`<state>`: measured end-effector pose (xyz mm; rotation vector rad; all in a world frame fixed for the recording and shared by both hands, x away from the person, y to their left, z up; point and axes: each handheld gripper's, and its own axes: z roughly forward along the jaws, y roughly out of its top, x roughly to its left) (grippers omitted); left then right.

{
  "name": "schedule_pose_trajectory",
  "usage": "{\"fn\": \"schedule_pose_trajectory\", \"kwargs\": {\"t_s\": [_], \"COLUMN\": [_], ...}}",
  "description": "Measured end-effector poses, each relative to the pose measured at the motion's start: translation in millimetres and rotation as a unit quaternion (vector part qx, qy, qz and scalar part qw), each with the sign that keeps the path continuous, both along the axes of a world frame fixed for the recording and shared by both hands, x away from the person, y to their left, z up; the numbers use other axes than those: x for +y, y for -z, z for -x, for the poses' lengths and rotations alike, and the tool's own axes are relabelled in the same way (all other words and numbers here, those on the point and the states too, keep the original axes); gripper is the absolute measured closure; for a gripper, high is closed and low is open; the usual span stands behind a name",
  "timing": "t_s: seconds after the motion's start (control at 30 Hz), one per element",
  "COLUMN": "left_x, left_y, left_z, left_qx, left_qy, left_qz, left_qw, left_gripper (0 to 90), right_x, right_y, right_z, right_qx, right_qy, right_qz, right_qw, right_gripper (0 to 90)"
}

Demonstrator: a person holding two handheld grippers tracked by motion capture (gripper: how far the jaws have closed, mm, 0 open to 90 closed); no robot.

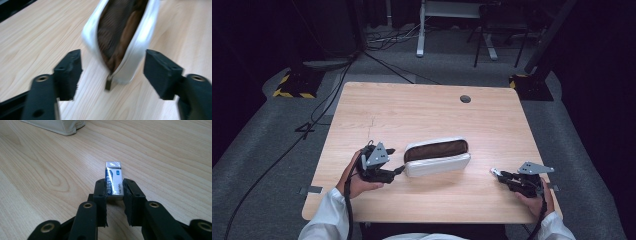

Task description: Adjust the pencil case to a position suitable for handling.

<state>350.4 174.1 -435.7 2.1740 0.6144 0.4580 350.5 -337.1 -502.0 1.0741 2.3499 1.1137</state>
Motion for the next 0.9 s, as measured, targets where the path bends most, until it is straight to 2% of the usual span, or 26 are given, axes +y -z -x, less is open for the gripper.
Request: {"fn": "schedule_pose_trajectory", "kwargs": {"t_s": [0.1,0.13,0.17,0.23,0.27,0.4,0.5,0.53,0.6,0.73,0.77,0.9], "left_x": [10.1,10.1,15.5,22.7,27.4,32.2,32.6,31.6,32.7,35.3,37.2,37.8], "left_y": [9.7,9.7,15.8,24.8,32.8,47.1,57.4,62.2,64.5,66.9,68.9,68.7], "left_z": [3.9,3.9,5.7,6.9,7.3,8.1,9.1,10.2,11.9,13.7,15.5,17.5], "left_qx": [0.014,0.014,0.026,0.041,0.057,0.076,0.089,0.102,0.103,0.109,0.099,0.098], "left_qy": [-0.027,-0.027,-0.041,-0.055,-0.066,-0.078,-0.081,-0.080,-0.077,-0.083,-0.083,-0.086], "left_qz": [-0.014,-0.014,-0.019,-0.021,-0.024,-0.035,-0.047,-0.049,-0.040,-0.024,-0.017,-0.019], "left_qw": [0.9994,0.9994,0.9986,0.9974,0.9959,0.9934,0.9916,0.9904,0.9909,0.9903,0.9915,0.9913], "left_gripper": [23.1,21.9,21.9,17.2,17.0,16.5,16.6,16.6,16.3,16.2,16.2,16.3], "right_x": [-0.1,-0.1,-0.5,-1.9,-1.8,-2.0,-3.6,-4.5,-4.8,-6.6,-7.1,-7.0], "right_y": [-0.4,-0.4,-0.5,-1.1,-1.2,-2.4,-3.9,-4.7,-5.9,-10.8,-12.9,-18.0], "right_z": [0.1,0.1,0.0,-0.4,-0.5,-0.9,-1.9,-2.7,-3.0,-4.3,-4.7,-5.7], "right_qx": [-0.001,-0.001,-0.002,0.000,-0.001,-0.006,-0.008,-0.011,-0.012,-0.021,-0.024,-0.031], "right_qy": [0.000,0.000,0.000,0.000,0.001,0.002,0.002,0.001,0.001,0.000,-0.001,-0.003], "right_qz": [-0.002,-0.002,-0.003,-0.009,-0.009,-0.006,-0.014,-0.016,-0.018,-0.024,-0.027,-0.033], "right_qw": [1.0000,1.0000,1.0000,1.0000,1.0000,1.0000,0.9999,0.9998,0.9998,0.9995,0.9993,0.9990], "right_gripper": [74.0,74.0,74.1,74.1,74.1,74.1,74.1,74.1,74.1,74.1,74.1,74.1]}}
